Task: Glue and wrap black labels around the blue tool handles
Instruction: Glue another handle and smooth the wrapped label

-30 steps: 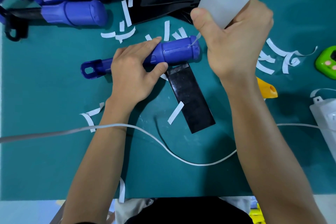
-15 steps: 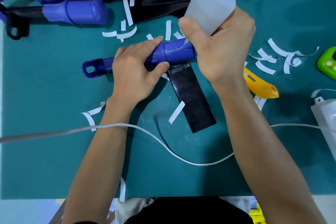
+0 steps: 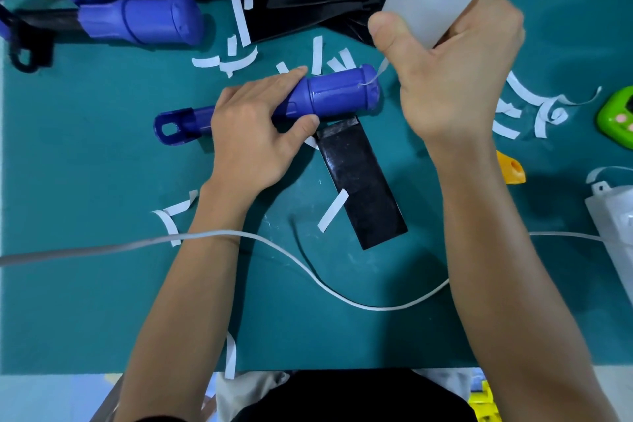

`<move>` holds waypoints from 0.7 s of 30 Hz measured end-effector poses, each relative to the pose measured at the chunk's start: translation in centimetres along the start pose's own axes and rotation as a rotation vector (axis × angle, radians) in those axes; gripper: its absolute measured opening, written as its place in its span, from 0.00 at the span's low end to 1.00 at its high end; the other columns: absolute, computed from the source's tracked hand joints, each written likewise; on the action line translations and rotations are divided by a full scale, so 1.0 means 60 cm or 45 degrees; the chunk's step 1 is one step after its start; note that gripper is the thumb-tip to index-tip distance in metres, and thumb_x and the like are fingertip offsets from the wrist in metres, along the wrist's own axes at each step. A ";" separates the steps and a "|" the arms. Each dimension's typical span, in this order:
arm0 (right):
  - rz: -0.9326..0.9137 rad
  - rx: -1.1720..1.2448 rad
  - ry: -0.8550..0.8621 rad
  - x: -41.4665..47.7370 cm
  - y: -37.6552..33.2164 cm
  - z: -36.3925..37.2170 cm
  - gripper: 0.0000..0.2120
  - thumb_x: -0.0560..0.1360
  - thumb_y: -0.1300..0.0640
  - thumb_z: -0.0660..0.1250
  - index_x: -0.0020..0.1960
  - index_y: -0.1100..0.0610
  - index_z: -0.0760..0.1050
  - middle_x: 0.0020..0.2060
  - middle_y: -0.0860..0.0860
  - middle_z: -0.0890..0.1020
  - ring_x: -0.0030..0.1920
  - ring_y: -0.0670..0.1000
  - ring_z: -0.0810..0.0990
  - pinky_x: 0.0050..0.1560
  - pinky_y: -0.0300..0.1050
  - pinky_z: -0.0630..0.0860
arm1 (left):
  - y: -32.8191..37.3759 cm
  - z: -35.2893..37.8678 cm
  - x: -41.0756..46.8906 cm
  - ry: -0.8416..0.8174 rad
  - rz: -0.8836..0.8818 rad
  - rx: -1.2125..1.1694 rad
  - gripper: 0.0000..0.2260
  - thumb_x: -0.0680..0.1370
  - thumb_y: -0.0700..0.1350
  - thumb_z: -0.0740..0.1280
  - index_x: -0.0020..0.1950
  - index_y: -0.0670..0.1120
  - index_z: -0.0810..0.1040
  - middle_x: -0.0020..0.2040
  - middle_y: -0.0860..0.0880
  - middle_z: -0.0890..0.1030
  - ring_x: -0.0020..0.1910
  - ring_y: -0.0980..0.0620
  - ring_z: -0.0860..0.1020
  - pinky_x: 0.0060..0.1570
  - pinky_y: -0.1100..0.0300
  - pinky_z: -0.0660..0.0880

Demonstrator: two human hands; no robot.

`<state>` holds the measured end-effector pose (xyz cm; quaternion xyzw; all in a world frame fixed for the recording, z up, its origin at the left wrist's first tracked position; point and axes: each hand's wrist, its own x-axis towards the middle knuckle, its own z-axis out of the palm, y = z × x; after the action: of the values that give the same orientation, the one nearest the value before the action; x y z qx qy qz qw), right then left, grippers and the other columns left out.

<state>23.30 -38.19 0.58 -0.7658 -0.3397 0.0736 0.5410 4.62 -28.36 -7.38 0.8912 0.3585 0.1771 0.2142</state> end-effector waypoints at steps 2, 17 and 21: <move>0.013 0.011 0.005 0.002 0.002 -0.004 0.13 0.71 0.51 0.76 0.38 0.47 0.71 0.30 0.40 0.74 0.33 0.49 0.73 0.37 0.38 0.68 | 0.000 0.000 0.000 0.005 0.000 0.000 0.26 0.77 0.58 0.71 0.73 0.52 0.79 0.66 0.51 0.83 0.61 0.47 0.80 0.63 0.54 0.67; 0.590 0.748 -0.114 0.057 0.019 -0.087 0.08 0.78 0.60 0.64 0.53 0.65 0.75 0.48 0.59 0.84 0.43 0.57 0.86 0.45 0.47 0.80 | 0.008 -0.001 0.000 0.017 -0.049 -0.036 0.26 0.75 0.57 0.73 0.72 0.54 0.79 0.66 0.53 0.83 0.64 0.50 0.79 0.65 0.60 0.64; 0.209 -0.725 -0.419 0.088 0.042 -0.096 0.13 0.74 0.59 0.62 0.57 0.62 0.76 0.40 0.56 0.76 0.34 0.52 0.72 0.33 0.43 0.63 | 0.012 -0.001 -0.002 0.019 -0.050 -0.037 0.29 0.73 0.55 0.72 0.74 0.53 0.78 0.66 0.54 0.83 0.63 0.51 0.80 0.65 0.60 0.65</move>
<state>31.19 -40.00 2.05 -0.8887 -0.3668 0.1418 0.2356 4.90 -28.90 -7.02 0.8794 0.3750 0.1848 0.2277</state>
